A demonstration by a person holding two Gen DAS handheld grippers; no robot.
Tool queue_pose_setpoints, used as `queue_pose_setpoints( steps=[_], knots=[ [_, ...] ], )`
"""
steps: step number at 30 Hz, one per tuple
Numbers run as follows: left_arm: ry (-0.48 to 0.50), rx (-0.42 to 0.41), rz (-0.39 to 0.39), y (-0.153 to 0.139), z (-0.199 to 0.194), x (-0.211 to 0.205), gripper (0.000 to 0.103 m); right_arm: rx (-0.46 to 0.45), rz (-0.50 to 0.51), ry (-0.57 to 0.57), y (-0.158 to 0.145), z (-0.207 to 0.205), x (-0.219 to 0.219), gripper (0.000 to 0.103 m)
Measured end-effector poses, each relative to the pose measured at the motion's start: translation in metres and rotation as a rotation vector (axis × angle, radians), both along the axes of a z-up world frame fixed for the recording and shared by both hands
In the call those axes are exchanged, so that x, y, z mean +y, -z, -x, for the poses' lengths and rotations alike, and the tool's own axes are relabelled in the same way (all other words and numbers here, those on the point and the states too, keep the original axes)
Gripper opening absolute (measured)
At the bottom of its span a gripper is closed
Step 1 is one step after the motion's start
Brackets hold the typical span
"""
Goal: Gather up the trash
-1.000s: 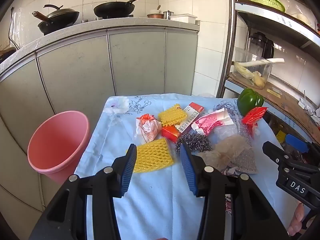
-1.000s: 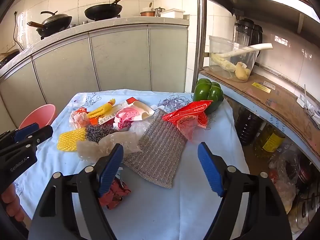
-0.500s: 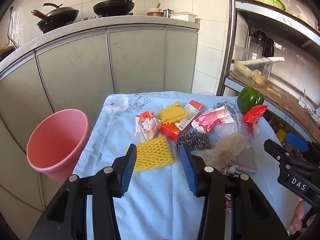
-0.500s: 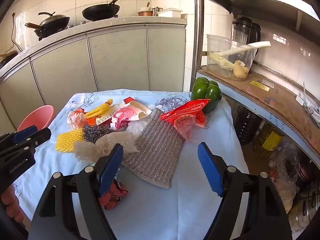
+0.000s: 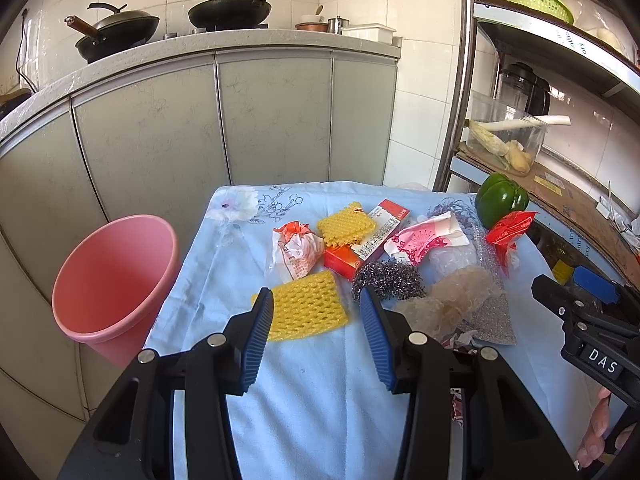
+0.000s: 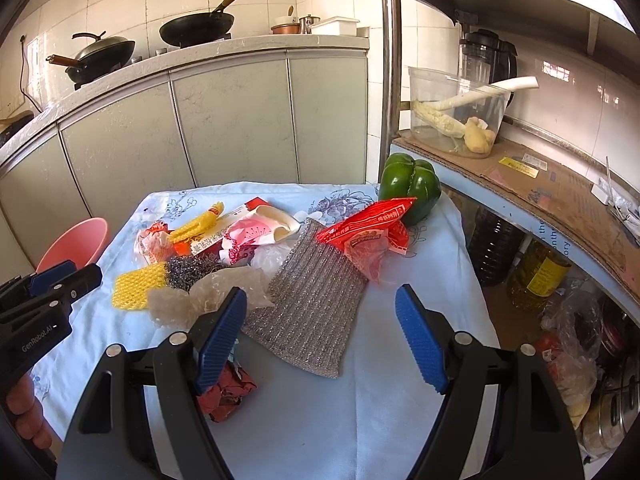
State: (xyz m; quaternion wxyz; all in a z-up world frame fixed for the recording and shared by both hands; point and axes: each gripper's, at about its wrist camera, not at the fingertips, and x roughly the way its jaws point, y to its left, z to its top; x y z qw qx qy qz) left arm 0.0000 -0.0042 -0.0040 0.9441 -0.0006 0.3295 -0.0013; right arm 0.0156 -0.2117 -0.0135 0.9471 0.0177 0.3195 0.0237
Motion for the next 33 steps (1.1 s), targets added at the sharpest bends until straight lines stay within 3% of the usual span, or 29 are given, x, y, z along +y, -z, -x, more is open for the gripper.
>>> queue_pose_setpoints(
  steps=[33],
  knots=[
    [-0.006,0.022,0.022,0.003,-0.002,0.010,0.045,-0.005,0.015,-0.013,-0.005,0.015,0.013,0.077]
  ],
)
